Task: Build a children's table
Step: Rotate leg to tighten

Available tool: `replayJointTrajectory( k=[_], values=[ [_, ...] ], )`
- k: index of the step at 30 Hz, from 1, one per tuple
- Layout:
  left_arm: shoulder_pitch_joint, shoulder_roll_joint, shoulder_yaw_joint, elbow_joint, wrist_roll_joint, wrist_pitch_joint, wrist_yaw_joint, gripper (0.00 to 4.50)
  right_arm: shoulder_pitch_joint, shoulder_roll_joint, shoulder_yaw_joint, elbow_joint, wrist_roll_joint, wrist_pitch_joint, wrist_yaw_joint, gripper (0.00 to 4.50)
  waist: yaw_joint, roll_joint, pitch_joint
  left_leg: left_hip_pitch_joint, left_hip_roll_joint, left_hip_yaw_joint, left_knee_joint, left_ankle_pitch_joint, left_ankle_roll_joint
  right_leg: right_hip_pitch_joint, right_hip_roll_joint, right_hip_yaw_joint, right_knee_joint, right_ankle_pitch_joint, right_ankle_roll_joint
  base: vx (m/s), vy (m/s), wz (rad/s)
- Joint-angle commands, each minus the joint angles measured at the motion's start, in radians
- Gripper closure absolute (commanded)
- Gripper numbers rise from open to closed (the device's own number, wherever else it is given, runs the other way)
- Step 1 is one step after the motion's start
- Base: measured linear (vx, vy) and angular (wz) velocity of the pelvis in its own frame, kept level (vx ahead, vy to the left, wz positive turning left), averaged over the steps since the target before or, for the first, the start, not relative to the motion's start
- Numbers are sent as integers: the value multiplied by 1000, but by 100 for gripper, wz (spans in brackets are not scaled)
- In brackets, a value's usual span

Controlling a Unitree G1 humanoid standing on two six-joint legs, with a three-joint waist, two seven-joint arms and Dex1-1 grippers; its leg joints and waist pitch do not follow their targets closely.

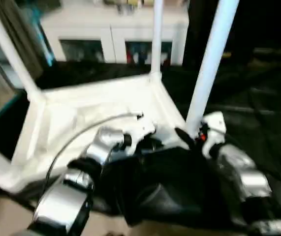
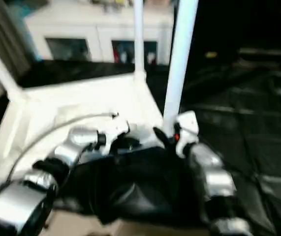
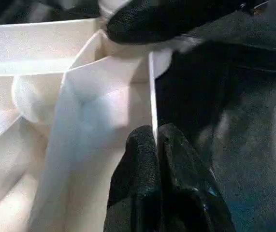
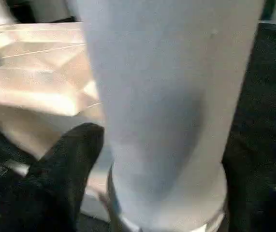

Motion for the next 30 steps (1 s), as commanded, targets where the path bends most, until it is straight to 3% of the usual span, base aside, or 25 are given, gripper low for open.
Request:
replayJointTrajectory(
  k=[1, 2, 4, 6, 9, 13, 16, 19, 21, 23, 24, 25, 27, 28, 30],
  values=[
    [9, -13, -47, -38, -6, -20, -73, 450, 16, 5, 147, -55, 45, 22, 192, 63, 0, -25, -59, 8, 70, -34, -73, -256, 56, 19, -40, 42, -99, -199, -193, 103, 24, -14],
    [13, 3, -50, -41, -6, -25, -97, 450, 22, -18, 146, -65, 51, 23, 224, 63, 0, -24, -64, 2, 62, -25, -62, -214, 92, 28, -41, 41, -86, -58, -242, 90, -8, -4],
    [20, 37, -53, -46, -11, -36, -160, 450, 31, -65, 139, -81, 63, 31, 285, 63, 4, -17, -70, -3, 62, -19, -48, -116, 149, 31, -39, 34, -72, 117, -282, 36, -2, -4],
    [21, 49, -52, -47, -12, -38, -183, 450, 34, -81, 135, -86, 68, 37, 308, 63, 11, -18, -76, 3, 63, -14, -36, -81, 191, 28, -41, 32, -63, 215, -311, 73, 2, -2],
    [19, 93, -41, -47, -24, -49, -257, 450, 46, -155, 136, -104, 74, 43, 396, 63, 18, -16, -72, 4, 66, -12, -37, -106, 195, 27, -43, 30, -67, 166, -313, 0, 0, 0],
    [19, 126, -27, -57, -45, -41, -324, 450, 44, -197, 131, -106, 79, 44, 453, 63, 16, -19, -65, 8, 73, -12, -52, -201, 143, 26, -44, 34, -75, 30, -307, 0, 0, 0],
    [16, 139, -21, -60, -56, -37, -346, 450, 35, -210, 132, -101, 82, 45, 477, 77, 13, -19, -62, 10, 73, -9, -56, -227, 122, 26, -46, 38, -81, -16, -301, 0, 0, 0],
    [12, 144, -17, -55, -59, -39, -347, 450, 22, -215, 140, -94, 85, 49, 496, 97, 13, -26, -61, 12, 73, -7, -57, -222, 109, 24, -47, 42, -81, -23, -305, 0, 0, 0],
    [10, 144, -16, -52, -60, -41, -345, 450, 16, -215, 142, -90, 88, 50, 501, 131, 14, -28, -63, 12, 73, -6, -55, -208, 113, 23, -47, 42, -79, -6, -307, 0, 0, 0],
    [9, 144, -14, -51, -61, -40, -345, 450, 12, -214, 144, -89, 91, 53, 506, 136, 15, -31, -64, 11, 72, -4, -50, -182, 126, 23, -48, 43, -76, 27, -310, 0, 0, 0],
    [10, 142, -13, -52, -62, -39, -344, 450, 10, -213, 148, -89, 96, 58, 513, 136, 15, -40, -65, 10, 71, -2, -47, -160, 138, 23, -46, 42, -75, 50, -312, 0, 0, 0],
    [13, 141, -13, -55, -63, -36, -341, 450, 13, -212, 152, -93, 100, 65, 519, 160, 18, -38, -66, 8, 69, -2, -44, -140, 150, 23, -47, 42, -71, 65, -314, 0, 0, 0],
    [17, 137, -10, -58, -64, -33, -334, 450, 21, -208, 157, -99, 102, 71, 527, 166, 19, -40, -66, 8, 69, -1, -42, -133, 160, 22, -47, 42, -70, 66, -314, 0, 0, 0],
    [21, 134, -5, -59, -64, -32, -321, 450, 29, -199, 154, -97, 102, 73, 518, 168, 19, -52, -64, 8, 70, 2, -42, -133, 166, 21, -47, 42, -72, 45, -311, 0, 0, 0],
    [24, 130, 0, -59, -64, -32, -302, 450, 37, -172, 139, -87, 102, 80, 471, 170, 21, -57, -64, 8, 71, 2, -42, -132, 166, 20, -48, 43, -72, 26, -307, 0, 0, 0]
  ],
)
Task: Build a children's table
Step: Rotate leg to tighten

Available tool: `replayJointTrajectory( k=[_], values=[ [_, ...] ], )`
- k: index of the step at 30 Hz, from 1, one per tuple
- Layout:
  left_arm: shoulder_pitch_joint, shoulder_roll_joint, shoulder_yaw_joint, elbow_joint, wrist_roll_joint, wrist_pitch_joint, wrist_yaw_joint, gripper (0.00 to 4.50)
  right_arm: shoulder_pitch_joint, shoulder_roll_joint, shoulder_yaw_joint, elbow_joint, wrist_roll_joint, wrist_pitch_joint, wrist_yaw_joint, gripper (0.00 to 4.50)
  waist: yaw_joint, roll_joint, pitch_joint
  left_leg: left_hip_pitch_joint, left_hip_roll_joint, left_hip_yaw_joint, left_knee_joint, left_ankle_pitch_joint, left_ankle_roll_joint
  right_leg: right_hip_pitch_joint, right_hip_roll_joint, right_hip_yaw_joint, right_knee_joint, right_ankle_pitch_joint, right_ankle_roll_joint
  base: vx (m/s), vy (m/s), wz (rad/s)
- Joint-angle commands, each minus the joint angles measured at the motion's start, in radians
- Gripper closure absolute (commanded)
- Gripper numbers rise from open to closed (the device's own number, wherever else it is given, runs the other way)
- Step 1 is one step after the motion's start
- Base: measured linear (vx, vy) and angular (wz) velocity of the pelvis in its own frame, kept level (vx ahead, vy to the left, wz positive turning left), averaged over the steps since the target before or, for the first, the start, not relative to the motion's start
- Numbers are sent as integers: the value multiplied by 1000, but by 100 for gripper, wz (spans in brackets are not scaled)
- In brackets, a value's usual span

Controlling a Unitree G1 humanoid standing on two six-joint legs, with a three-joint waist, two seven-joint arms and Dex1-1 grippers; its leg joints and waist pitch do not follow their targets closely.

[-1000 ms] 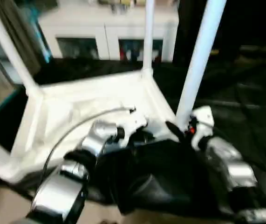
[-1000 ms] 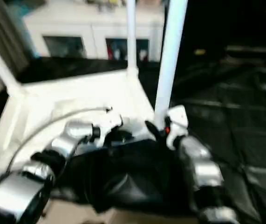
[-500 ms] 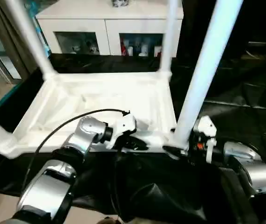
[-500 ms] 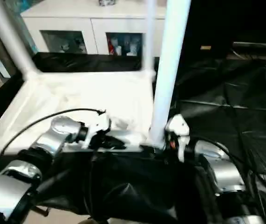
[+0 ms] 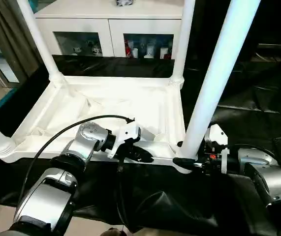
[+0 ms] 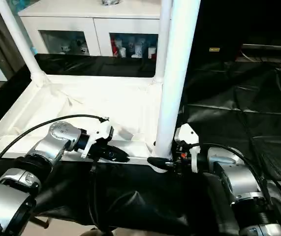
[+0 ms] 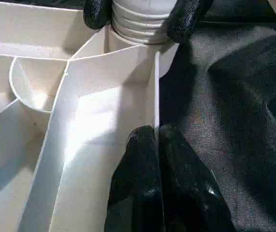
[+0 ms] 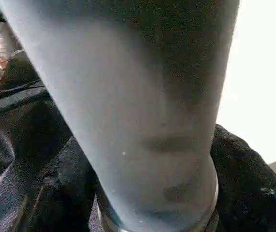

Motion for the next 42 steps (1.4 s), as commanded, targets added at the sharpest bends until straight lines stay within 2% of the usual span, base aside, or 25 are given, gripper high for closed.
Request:
replayJointTrajectory(
  k=[1, 2, 3, 4, 5, 6, 7, 9, 10, 11, 12, 15, 16, 17, 18, 21, 22, 23, 27, 31, 34, 36, 37, 39, 42],
  values=[
    [8, -8, 23, -3, -6, 10, 63, 450, 11, 42, 5, 7, 26, 20, -37, 172, 4, -37, -62, 22, 60, -18, -57, -127, 147, 33, -54, 32, -61, -3, -285, 0, 0, 0],
    [8, -16, 28, 0, -5, 6, 92, 450, 9, 64, -9, 19, 22, 11, -82, 174, 4, -36, -60, 24, 61, -17, -61, -146, 135, 30, -53, 33, -65, -35, -281, 0, 0, 0],
    [8, -18, 30, 0, -5, 5, 100, 450, 8, 70, -12, 22, 21, 9, -94, 174, 1, -43, -58, 23, 61, -16, -63, -158, 128, 30, -53, 33, -66, -52, -278, 0, 0, 0],
    [8, -25, 35, 3, -4, 2, 127, 450, 5, 88, -23, 33, 17, 0, -132, 174, -2, -42, -55, 25, 61, -16, -68, -199, 97, 26, -56, 36, -73, -116, -268, 0, 0, 0],
    [8, -25, 35, 3, -4, 2, 127, 450, 5, 88, -23, 33, 17, 0, -132, 174, -3, -42, -56, 28, 61, -17, -69, -209, 86, 27, -57, 36, -75, -135, -264, 0, 0, 0],
    [-3, -59, 41, 22, 13, 13, 242, 450, -6, 153, -43, 75, -11, -17, -271, 175, -8, -50, -55, 29, 63, -17, -72, -220, 71, 25, -55, 38, -76, -153, -258, 0, 0, 0],
    [-4, -63, 41, 24, 15, 15, 255, 450, -7, 160, -44, 79, -14, -19, -284, 175, -8, -46, -55, 30, 64, -18, -74, -226, 61, 23, -57, 40, -76, -162, -255, 0, 0, 0],
    [-28, -124, 42, 53, 38, 27, 407, 450, -24, 244, -40, 134, -64, -41, -440, 175, -17, -41, -49, 33, 62, -21, -85, -278, 17, 20, -56, 39, -86, -230, -227, 0, 0, 0],
    [-28, -124, 42, 53, 38, 27, 407, 450, -24, 244, -40, 134, -64, -41, -440, 175, -21, -43, -46, 37, 61, -21, -87, -307, 4, 16, -56, 39, -91, -260, -220, 0, 0, 0],
    [-36, -144, 40, 58, 45, 31, 446, 450, -30, 269, -34, 149, -81, -52, -480, 175, -21, -49, -47, 41, 60, -22, -88, -336, -11, 19, -58, 40, -97, -303, -202, 0, 0, 0],
    [-45, -171, 33, 62, 55, 37, 490, 450, -46, 304, -34, 178, -103, -55, -545, 175, -19, -42, -45, 43, 60, -21, -89, -347, -14, 15, -61, 43, -102, -318, -192, 0, 0, 0],
    [-53, -197, 28, 64, 61, 43, 523, 450, -63, 335, -32, 206, -123, -58, -599, 175, -24, -48, -38, 48, 58, -26, -95, -410, -35, 12, -62, 44, -113, -417, -164, 0, 0, 0],
    [-59, -222, 26, 63, 58, 48, 534, 450, -77, 361, -27, 225, -132, -67, -620, 175, -25, -43, -38, 50, 59, -28, -97, -425, -42, 12, -63, 46, -117, -429, -153, 0, 0, 0],
    [-61, -237, 24, 61, 58, 46, 534, 450, -86, 378, -26, 233, -128, -81, -617, 141, -26, -32, -40, 52, 59, -30, -99, -438, -49, 10, -61, 46, -116, -415, -151, 0, 0, 0],
    [-61, -243, 22, 60, 58, 42, 523, 450, -89, 386, -32, 230, -113, -85, -601, 120, -29, -37, -42, 50, 57, -29, -99, -436, -45, 12, -60, 46, -115, -384, -155, 0, 0, 0],
    [-58, -232, 18, 60, 59, 27, 484, 450, -92, 377, -43, 217, -86, -88, -553, 103, -27, -35, -45, 48, 57, -25, -99, -402, -25, 15, -56, 47, -112, -312, -169, 0, 0, 0],
    [-58, -226, 17, 62, 60, 22, 474, 450, -93, 371, -42, 216, -86, -95, -541, 93, -27, -34, -47, 44, 57, -25, -99, -376, -14, 21, -57, 45, -108, -274, -178, 0, 0, 0],
    [-56, -216, 15, 62, 61, 17, 458, 450, -92, 356, -38, 210, -84, -101, -515, 63, -26, -33, -49, 41, 58, -24, -97, -353, -2, 24, -56, 44, -106, -247, -185, 0, 0, 0],
    [-42, -167, 7, 53, 59, 2, 378, 450, -69, 280, -14, 150, -50, -98, -363, 63, -19, -33, -52, 38, 58, -18, -90, -308, 32, 28, -57, 43, -104, -211, -200, 0, 0, 0],
    [-17, -92, -7, 32, 54, -20, 238, 450, -35, 160, 3, 70, -7, -62, -170, 63, -3, -34, -60, 30, 59, -15, -77, -198, 89, 39, -53, 36, -84, -47, -234, 0, 0, 0],
    [-1, -56, 0, 9, 29, -22, 129, 450, -9, 81, 22, 23, 1, -50, -54, 63, -1, -35, -68, 29, 60, -14, -66, -135, 126, 40, -52, 33, -68, 69, -269, 0, 0, 0],
    [6, -34, 9, -8, 5, -7, 59, 450, 2, 33, 21, 4, 7, -41, 6, 63, 0, -32, -69, 28, 60, -12, -61, -104, 150, 35, -49, 32, -60, 134, -288, 0, 0, 0],
    [7, -26, 12, -12, -2, -1, 40, 450, 3, 18, 17, 0, 11, -36, 24, 63, 2, -34, -73, 26, 59, -13, -56, -86, 164, 38, -50, 31, -55, 164, -299, 0, 0, 0],
    [6, -15, 14, -13, -8, 3, 16, 450, 0, -4, 16, 0, 16, -30, 48, 63, 3, -32, -69, 24, 61, -11, -56, -90, 178, 32, -50, 30, -56, 158, -303, 0, 0, 0],
    [3, -6, 16, -8, -9, -3, 1, 450, -11, -20, 18, 10, 14, -31, 75, 63, 8, -31, -63, 30, 65, -11, -64, -168, 138, 29, -52, 32, -67, 24, -298, 0, 0, 0]
  ],
)
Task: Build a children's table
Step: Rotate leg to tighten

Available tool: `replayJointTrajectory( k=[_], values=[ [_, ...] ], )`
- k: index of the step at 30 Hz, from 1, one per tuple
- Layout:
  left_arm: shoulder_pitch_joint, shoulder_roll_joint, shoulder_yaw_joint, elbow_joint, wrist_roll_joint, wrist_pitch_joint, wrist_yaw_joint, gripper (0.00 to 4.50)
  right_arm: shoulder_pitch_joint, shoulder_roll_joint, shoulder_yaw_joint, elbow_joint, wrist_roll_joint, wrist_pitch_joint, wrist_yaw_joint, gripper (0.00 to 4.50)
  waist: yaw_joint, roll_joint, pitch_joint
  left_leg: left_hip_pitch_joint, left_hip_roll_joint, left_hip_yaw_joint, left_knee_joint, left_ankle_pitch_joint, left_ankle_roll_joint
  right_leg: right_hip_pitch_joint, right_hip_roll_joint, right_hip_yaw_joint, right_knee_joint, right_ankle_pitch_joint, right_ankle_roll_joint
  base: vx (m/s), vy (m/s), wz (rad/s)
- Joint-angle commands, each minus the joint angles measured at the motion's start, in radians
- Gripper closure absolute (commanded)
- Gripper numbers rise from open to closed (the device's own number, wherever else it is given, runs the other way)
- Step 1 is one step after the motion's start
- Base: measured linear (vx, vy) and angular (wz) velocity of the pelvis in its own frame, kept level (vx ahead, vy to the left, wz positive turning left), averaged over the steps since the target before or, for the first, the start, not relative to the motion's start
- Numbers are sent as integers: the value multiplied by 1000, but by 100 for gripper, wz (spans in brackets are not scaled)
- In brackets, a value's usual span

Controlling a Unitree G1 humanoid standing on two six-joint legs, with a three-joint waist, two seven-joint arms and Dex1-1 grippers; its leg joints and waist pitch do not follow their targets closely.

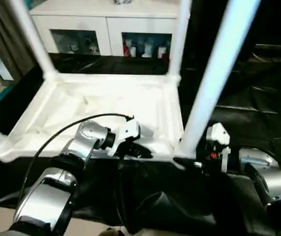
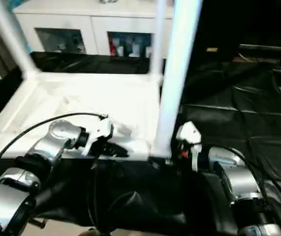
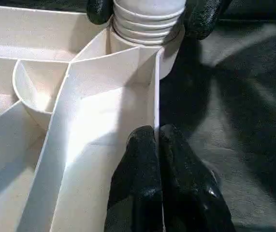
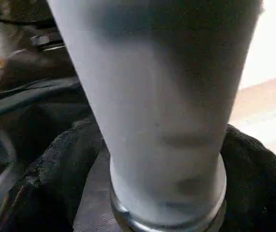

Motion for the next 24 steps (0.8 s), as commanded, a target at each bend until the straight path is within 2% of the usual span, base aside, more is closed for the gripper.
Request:
replayJointTrajectory(
  k=[1, 5, 7, 11, 15, 18, 19, 20, 21, 22, 23, 24],
  values=[
    [3, -4, 3, 4, -31, 1, -9, 450, -6, -2, 23, -6, 13, 10, 37, 87, 2, -17, -59, 32, 64, -24, -61, -177, 128, 34, -51, 29, -54, -1, -296, 0, 0, 0],
    [2, -1, 5, 1, -31, 2, -11, 450, -18, -5, 35, -4, 15, 13, 52, 114, 2, -20, -57, 33, 63, -24, -65, -216, 89, 34, -53, 32, -58, -62, -287, 0, 0, 0],
    [3, -2, 6, -2, -31, 4, -8, 450, -19, -3, 42, -7, 16, 20, 60, 126, 2, -20, -56, 32, 63, -24, -65, -217, 85, 33, -53, 34, -59, -66, -284, 0, 0, 0],
    [7, -7, 13, -5, -24, 3, 15, 450, -10, 3, 51, -12, 14, 22, 67, 157, 6, -21, -59, 31, 61, -24, -60, -181, 98, 34, -53, 33, -53, -18, -286, 0, 0, 0],
    [3, -22, 23, 7, -14, 2, 85, 450, 8, 37, 25, -16, 35, 41, 12, 177, 7, -20, -59, 31, 61, -23, -60, -184, 101, 32, -53, 33, -54, -24, -287, 0, 0, 0],
    [-7, -53, 22, 22, 11, 18, 190, 450, 25, 88, 6, 17, 6, 46, -111, 180, 6, -18, -55, 33, 63, -25, -66, -224, 76, 30, -53, 34, -61, -90, -274, 0, 0, 0],
    [-19, -89, 30, 41, 18, 41, 274, 450, 27, 141, -16, 54, -17, 50, -233, 181, 2, -17, -52, 34, 62, -26, -70, -247, 58, 27, -53, 35, -65, -123, -266, 0, 0, 0],
    [-22, -100, 33, 46, 18, 48, 297, 450, 26, 157, -23, 65, -23, 52, -270, 181, -2, -15, -51, 38, 60, -29, -75, -284, 31, 26, -55, 34, -71, -182, -256, 0, 0, 0],
    [-28, -119, 37, 53, 20, 51, 337, 450, 24, 183, -31, 81, -33, 50, -324, 182, -5, -16, -49, 39, 59, -28, -76, -300, 19, 25, -55, 35, -75, -209, -247, 0, 0, 0],
    [-32, -133, 38, 56, 21, 54, 361, 450, 23, 201, -37, 91, -39, 50, -361, 182, -9, -19, -46, 40, 58, -32, -80, -336, 0, 25, -57, 36, -83, -276, -226, 0, 0, 0],
    [-37, -149, 36, 61, 26, 62, 386, 450, 21, 223, -42, 103, -48, 52, -402, 183, -13, -15, -43, 43, 56, -33, -82, -368, -12, 21, -57, 37, -89, -331, -205, 0, 0, 0],
    [-41, -161, 34, 64, 31, 64, 408, 450, 19, 240, -43, 110, -55, 52, -432, 183, -18, -17, -40, 43, 56, -33, -84, -387, -16, 19, -57, 38, -94, -360, -197, 0, 0, 0]
  ],
)
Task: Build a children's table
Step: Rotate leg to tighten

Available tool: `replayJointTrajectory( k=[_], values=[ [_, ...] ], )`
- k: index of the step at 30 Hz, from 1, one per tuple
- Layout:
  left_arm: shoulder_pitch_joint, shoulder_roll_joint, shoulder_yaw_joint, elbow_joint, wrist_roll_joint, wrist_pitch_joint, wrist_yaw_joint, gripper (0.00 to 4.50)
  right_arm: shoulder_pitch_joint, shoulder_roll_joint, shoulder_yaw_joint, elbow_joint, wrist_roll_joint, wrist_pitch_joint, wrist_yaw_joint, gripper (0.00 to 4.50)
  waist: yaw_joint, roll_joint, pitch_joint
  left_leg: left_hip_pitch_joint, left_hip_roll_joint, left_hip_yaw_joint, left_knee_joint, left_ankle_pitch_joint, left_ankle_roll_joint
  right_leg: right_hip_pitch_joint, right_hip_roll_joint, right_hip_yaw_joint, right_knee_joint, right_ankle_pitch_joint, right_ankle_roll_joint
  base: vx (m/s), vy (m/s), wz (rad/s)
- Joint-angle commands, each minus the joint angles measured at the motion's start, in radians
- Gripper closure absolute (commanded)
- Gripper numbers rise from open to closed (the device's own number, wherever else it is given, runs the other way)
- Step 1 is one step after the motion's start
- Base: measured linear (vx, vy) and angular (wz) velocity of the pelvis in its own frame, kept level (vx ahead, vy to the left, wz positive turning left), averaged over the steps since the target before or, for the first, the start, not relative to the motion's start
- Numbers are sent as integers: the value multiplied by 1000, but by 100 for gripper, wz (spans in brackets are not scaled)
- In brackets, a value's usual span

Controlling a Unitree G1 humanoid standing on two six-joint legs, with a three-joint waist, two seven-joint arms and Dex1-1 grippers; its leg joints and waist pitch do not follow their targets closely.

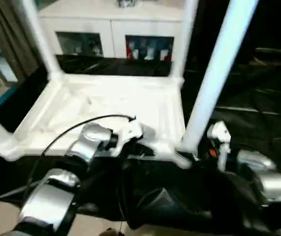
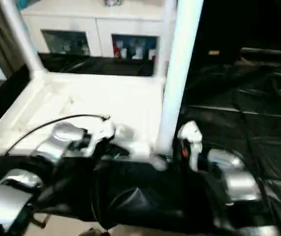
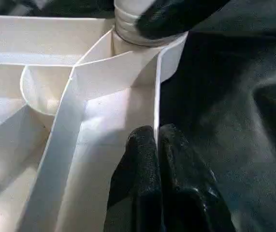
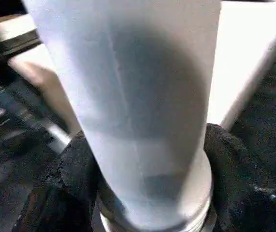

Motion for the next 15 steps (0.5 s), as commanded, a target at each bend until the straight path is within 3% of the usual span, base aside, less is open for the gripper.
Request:
replayJointTrajectory(
  k=[1, 3, 5, 6, 8, 11, 15],
  values=[
    [-33, -77, 11, 23, -2, 23, 150, 450, 16, 97, 84, 48, -46, 30, -77, 183, -8, -15, -32, 38, 59, -37, -92, -441, -26, 2, -55, 35, -110, -441, -177, 0, 0, 0],
    [-40, -107, 7, 29, 4, 31, 193, 450, 4, 138, 87, 66, -70, 26, -152, 183, -15, -11, -27, 52, 55, -45, -93, -519, -54, -3, -60, 33, -126, -559, -138, 0, 0, 0],
    [-46, -138, 2, 34, 5, 36, 222, 450, -16, 183, 90, 83, -93, 25, -222, 183, -22, -11, -32, 49, 54, -53, -104, -521, -60, 7, -57, 28, -129, -572, -104, 0, 0, 0],
    [-49, -147, 2, 36, 6, 37, 230, 450, -22, 195, 93, 84, -94, 20, -226, 183, -22, 0, -35, 49, 53, -54, -106, -513, -61, 8, -57, 29, -128, -549, -104, 0, 0, 0],
    [-52, -162, 2, 36, 5, 37, 229, 450, -36, 214, 100, 81, -76, 7, -202, 127, -26, -3, -38, 48, 55, -49, -111, -498, -49, 12, -51, 28, -128, -450, -121, 0, 0, 0],
    [-55, -162, 3, 36, 6, 31, 215, 450, -43, 213, 100, 73, -57, 8, -169, 111, -25, -1, -39, 45, 55, -42, -110, -464, -28, 11, -50, 33, -123, -361, -157, 0, 0, 0],
    [-44, -121, -2, 23, -6, 17, 117, 450, -47, 143, 111, 54, -52, -10, -60, 63, -24, -9, -40, 42, 54, -37, -107, -440, -6, 16, -53, 32, -121, -342, -171, 0, 0, 0]
  ],
)
